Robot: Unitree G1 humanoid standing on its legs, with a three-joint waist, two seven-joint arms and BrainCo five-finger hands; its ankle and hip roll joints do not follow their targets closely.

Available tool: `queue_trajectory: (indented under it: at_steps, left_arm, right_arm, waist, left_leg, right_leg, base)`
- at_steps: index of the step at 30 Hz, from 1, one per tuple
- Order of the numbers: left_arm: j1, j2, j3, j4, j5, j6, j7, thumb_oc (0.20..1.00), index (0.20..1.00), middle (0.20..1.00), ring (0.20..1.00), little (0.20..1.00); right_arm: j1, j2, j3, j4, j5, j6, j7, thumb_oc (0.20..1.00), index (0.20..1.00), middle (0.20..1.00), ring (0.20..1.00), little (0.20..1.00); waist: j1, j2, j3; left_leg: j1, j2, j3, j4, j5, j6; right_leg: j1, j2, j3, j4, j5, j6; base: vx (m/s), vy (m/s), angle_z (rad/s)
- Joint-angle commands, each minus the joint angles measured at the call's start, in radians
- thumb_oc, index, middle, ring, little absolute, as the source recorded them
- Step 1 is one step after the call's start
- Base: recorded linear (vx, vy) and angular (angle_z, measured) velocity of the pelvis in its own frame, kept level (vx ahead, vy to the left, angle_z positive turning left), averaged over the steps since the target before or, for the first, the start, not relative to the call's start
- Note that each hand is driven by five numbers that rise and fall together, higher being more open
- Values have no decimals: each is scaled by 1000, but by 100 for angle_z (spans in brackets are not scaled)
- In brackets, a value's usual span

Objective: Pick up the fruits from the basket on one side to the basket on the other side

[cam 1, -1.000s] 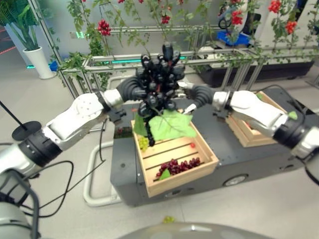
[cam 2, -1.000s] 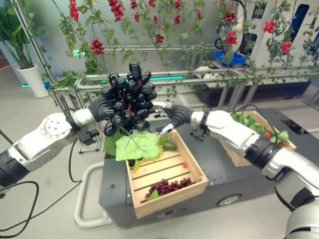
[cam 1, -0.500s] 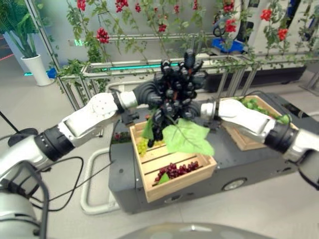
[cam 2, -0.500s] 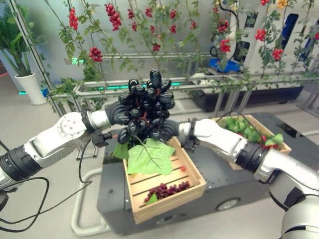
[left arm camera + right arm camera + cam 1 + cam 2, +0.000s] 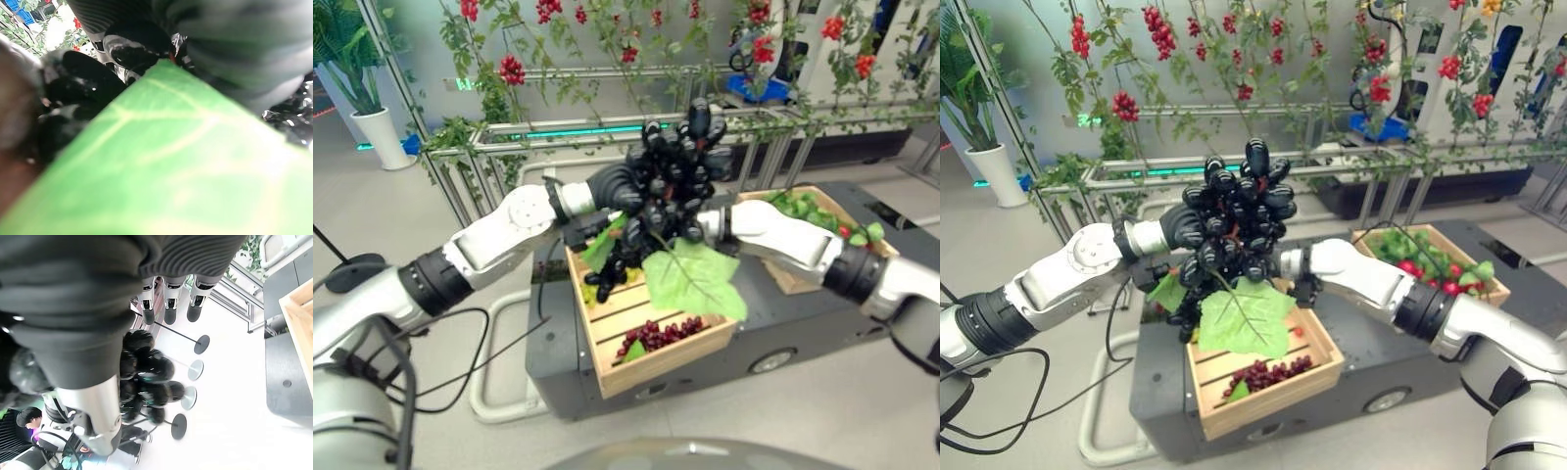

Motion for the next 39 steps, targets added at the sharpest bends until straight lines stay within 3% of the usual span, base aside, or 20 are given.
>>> queue_trajectory:
  at_steps: [1,8,13,14,25,39]
  left_arm:
    - [-66,-49,78,96,-13,-37,14,200,200,200,200,200]
    - [-23,-70,120,113,5,-39,17,200,200,200,200,200]
    - [2,-93,158,146,15,-42,28,200,200,200,200,200]
    - [18,-110,181,155,17,-42,33,200,200,200,200,200]
    - [41,-142,228,182,29,-48,30,200,200,200,200,200]
    - [95,-212,299,212,50,-52,47,200,200,200,200,200]
  right_arm:
    - [-82,50,13,-78,95,-48,10,1000,1000,1000,1000,1000]
    - [-55,74,-9,-91,132,-36,31,1000,1000,1000,1000,1000]
    - [33,127,-119,-59,191,-59,7,1000,1000,1000,1000,1000]
    - [89,175,-183,-32,214,-64,-4,1000,1000,1000,1000,1000]
    - [179,227,-262,-11,243,-60,0,1000,1000,1000,1000,1000]
    - [350,397,-438,32,282,-110,-57,1000,1000,1000,1000,1000]
  waist:
    - [2,-43,-23]
    - [4,-41,-24]
    - [3,-37,-24]
    - [3,-33,-22]
    - [2,-27,-24]
    - [-6,-18,-25]
  left_leg:
    - [15,-60,19,19,-46,31]
    - [15,-58,22,17,-44,30]
    - [12,-57,24,17,-44,32]
    - [11,-58,26,18,-44,33]
    - [7,-59,29,18,-44,35]
    - [8,-61,32,19,-44,38]
  right_leg:
    - [24,-53,35,34,4,126]
    - [23,-51,38,30,5,126]
    - [20,-52,40,29,6,126]
    - [19,-53,41,30,7,126]
    - [16,-54,42,30,8,128]
    - [12,-55,45,28,9,127]
  base:
    - [0,0,0]
    - [-3,2,-3]
    - [-1,0,-1]
    - [0,0,0]
    - [0,0,0]
    - [0,0,0]
